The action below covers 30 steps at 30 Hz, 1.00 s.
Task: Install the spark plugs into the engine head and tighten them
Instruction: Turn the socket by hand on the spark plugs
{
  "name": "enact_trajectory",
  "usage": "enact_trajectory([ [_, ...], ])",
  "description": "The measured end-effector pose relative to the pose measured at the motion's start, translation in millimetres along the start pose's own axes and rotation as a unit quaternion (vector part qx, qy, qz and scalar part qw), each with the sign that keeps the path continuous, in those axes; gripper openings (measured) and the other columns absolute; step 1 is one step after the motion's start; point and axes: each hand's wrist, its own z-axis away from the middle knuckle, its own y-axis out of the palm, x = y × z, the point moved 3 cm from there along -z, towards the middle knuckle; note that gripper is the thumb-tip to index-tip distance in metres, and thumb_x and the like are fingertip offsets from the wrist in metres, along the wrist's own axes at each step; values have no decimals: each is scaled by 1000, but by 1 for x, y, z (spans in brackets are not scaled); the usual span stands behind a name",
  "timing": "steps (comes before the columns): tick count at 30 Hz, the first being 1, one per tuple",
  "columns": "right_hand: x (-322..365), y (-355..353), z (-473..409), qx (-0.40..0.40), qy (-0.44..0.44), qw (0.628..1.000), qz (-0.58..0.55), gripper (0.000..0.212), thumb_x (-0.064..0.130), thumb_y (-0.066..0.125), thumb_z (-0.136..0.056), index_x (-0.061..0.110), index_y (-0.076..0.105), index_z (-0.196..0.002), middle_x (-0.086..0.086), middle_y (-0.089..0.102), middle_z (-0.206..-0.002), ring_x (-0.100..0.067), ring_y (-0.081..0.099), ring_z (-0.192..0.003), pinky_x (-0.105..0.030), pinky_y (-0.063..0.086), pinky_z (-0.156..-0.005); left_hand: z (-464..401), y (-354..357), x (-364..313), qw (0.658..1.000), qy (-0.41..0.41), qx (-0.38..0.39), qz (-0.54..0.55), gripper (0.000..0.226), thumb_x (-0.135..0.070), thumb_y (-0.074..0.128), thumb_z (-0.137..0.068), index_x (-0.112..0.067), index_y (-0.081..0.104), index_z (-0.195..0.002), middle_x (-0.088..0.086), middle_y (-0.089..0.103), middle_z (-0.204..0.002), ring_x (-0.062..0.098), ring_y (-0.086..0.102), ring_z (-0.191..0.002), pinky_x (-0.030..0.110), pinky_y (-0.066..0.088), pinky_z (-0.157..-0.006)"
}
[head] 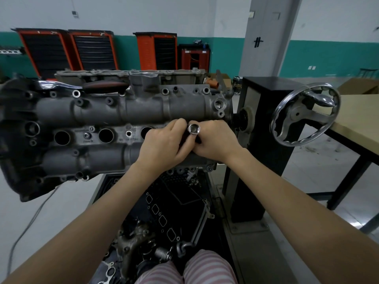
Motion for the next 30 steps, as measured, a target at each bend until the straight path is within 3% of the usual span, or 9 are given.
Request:
enact_trajectory([
  [3,-2,0,1,3,-4,1000,-9,16,11,63,-71,6,55,-58,-8,57,-51,-29,52,-43,-25,27,-44,-1,-1,0,1000,-10,-6,8,31,-31,46,-84,-6,46,-66,5,48,-54,27,46,-38,23,24,-41],
  [7,0,-3,1,-9,-4,1000,-12,16,15,61,-66,8,52,-54,-7,56,-48,-29,51,-40,-23,24,-44,-1,1,3,999,4,-21,-28,37,-32,54,-83,-7,50,-56,4,51,-47,24,49,-37,21,23,-42],
  [10,0,-2,0,-3,6,1000,-15,19,18,66,-70,7,51,-66,-6,56,-51,-31,54,-44,-23,23,-46,0,3,6,1000,6,-13,-15,36,-28,55,-86,-4,56,-59,8,55,-50,27,53,-39,26,31,-37],
  [13,0,0,0,15,12,1000,-23,28,24,66,-72,5,48,-79,-4,57,-56,-30,55,-47,-24,23,-46,0,2,4,1000,7,-5,-14,34,-27,51,-87,-3,56,-64,9,56,-53,29,53,-41,25,29,-39],
  [19,-2,2,1,32,13,999,-14,21,20,52,-77,5,57,-63,-9,60,-57,-32,55,-50,-27,26,-48,0,-2,-1,1000,-14,11,19,36,-31,39,-89,-1,52,-72,8,54,-64,31,51,-45,28,29,-41],
  [26,1,-2,1,18,14,1000,-7,17,13,66,-72,5,53,-66,-10,58,-55,-33,54,-48,-26,25,-46,-1,1,3,1000,-6,-11,-10,35,-30,55,-84,-7,50,-58,4,53,-48,25,51,-39,21,24,-42],
  [30,2,0,0,16,15,1000,-19,27,22,68,-71,6,47,-76,-5,56,-55,-31,54,-47,-24,23,-44,-1,1,4,1000,-6,-10,-2,33,-28,51,-87,-4,53,-64,7,56,-54,29,53,-41,26,30,-38],
])
